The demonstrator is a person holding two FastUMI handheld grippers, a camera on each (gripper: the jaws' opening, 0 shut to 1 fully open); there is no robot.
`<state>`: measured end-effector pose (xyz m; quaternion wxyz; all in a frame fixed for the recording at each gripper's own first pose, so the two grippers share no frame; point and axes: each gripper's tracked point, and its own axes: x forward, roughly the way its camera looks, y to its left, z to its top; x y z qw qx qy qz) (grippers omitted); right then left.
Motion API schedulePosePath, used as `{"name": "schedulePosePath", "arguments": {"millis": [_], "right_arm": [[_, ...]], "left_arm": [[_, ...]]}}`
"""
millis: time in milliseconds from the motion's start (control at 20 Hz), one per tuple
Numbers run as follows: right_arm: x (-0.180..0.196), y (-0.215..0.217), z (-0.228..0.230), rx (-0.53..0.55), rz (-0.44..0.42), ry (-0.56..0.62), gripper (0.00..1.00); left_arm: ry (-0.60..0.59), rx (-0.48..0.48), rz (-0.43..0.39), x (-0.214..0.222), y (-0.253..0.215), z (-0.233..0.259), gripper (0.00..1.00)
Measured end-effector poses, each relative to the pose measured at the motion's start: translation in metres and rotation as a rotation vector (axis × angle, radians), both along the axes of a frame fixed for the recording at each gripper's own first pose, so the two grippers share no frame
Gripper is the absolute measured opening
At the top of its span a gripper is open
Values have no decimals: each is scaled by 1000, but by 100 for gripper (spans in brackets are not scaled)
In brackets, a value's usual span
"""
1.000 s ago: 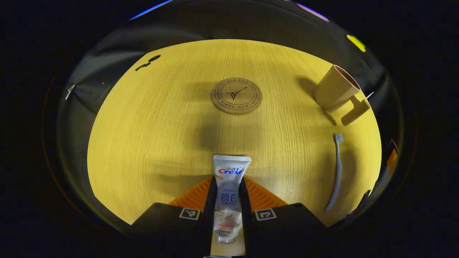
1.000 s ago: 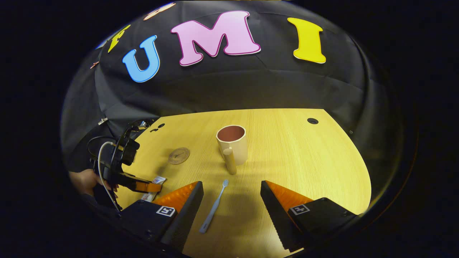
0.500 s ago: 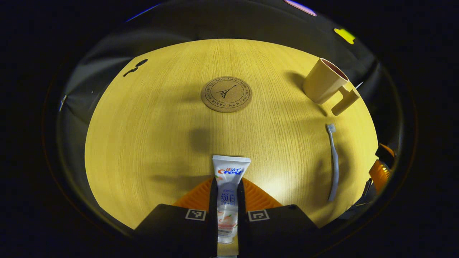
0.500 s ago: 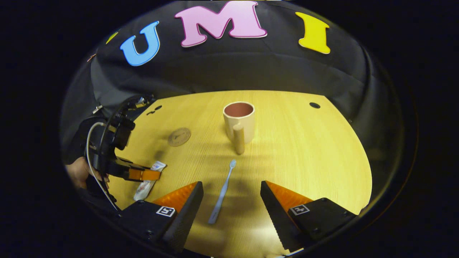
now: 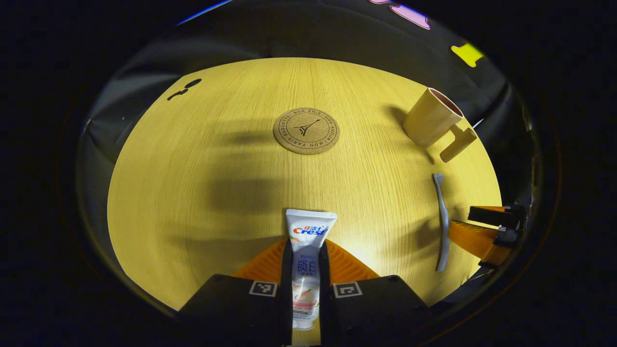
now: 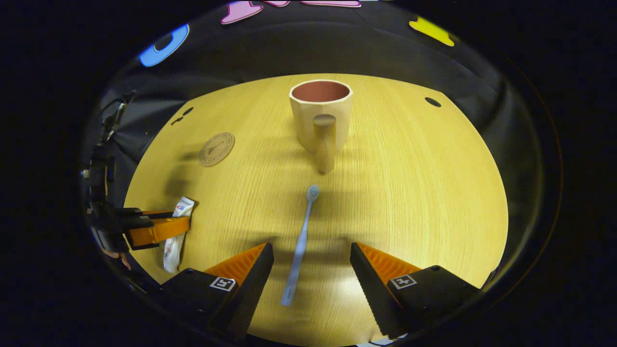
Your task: Put the toothbrush and toothpaste on the desktop into the cup, then pick up the cup and place it on the coaster on the desktop.
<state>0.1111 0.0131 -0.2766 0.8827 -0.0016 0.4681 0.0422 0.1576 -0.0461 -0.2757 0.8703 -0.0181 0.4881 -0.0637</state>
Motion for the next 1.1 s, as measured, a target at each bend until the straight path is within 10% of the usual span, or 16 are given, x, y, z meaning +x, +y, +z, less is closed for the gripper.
{"name": "schedulePosePath", "arguments": {"millis": [300, 500, 650, 1100], "right_arm": [[-3, 6, -21, -57, 8, 90, 91], [5, 5, -19, -76, -23, 96, 70], [8, 4, -18, -52, -85, 141, 29], [8, 11, -17, -41, 179, 56, 8]], "left_arm": [[-8, -8, 5, 1, 0, 0, 28], [-16, -5, 4, 0, 0, 0, 28], [-9, 12, -1, 0, 0, 0, 28], [-11, 79, -5, 0, 1, -1, 28]]}}
